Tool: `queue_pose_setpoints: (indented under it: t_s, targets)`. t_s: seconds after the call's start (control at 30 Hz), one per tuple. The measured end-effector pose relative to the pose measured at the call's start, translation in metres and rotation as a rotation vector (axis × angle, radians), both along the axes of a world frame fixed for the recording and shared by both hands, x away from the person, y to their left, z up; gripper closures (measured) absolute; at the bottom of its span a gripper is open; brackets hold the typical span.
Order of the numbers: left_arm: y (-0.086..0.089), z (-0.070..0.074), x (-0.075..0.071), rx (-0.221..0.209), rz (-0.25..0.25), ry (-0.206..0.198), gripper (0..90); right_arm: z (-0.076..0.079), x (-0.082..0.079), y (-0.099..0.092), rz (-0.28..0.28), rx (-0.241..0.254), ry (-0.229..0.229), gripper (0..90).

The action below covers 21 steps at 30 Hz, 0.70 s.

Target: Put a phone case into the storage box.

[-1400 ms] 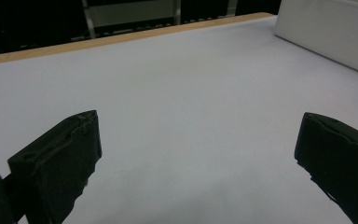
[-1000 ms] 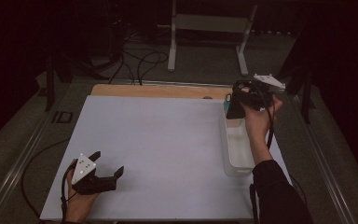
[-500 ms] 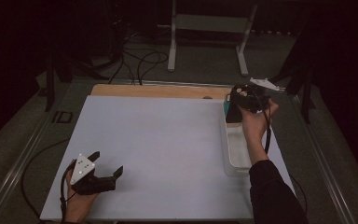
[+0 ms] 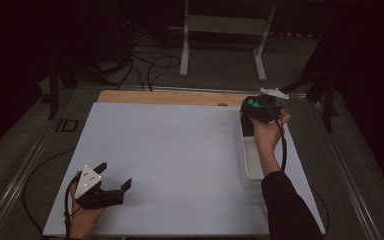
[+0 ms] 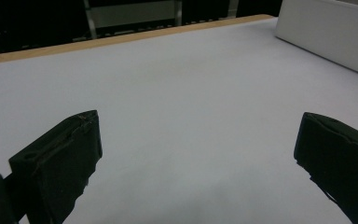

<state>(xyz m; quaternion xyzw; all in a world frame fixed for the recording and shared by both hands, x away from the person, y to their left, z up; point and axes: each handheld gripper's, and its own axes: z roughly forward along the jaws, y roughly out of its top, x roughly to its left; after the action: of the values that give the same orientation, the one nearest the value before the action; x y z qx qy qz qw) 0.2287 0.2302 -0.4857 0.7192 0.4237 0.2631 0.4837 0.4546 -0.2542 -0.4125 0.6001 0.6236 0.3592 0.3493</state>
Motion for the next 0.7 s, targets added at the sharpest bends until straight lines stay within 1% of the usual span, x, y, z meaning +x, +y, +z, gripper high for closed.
queue_pose_setpoints:
  t_s: [0.1, 0.27, 0.33, 0.67, 0.7]
  targets:
    - [0.0, 0.0, 0.0, -0.002, 0.001, 0.001, 1.3, -0.004, 0.002, 0.001, -0.003, -0.01, 0.007, 13.5]
    - [0.0, 0.0, 0.0, -0.004, 0.001, 0.001, 1.3, -0.009, 0.005, 0.0, -0.008, -0.011, 0.012, 13.4]
    - [0.0, 0.0, 0.0, -0.002, 0.001, 0.001, 1.4, -0.012, 0.006, 0.0, -0.012, -0.018, 0.021, 13.4]
    - [0.001, 0.0, 0.0, -0.004, 0.002, 0.003, 1.4, -0.016, 0.01, 0.002, -0.011, -0.026, 0.022, 13.3]
    - [0.001, 0.0, 0.0, -0.004, 0.002, 0.004, 1.4, -0.018, 0.012, 0.003, -0.008, -0.03, 0.017, 13.2]
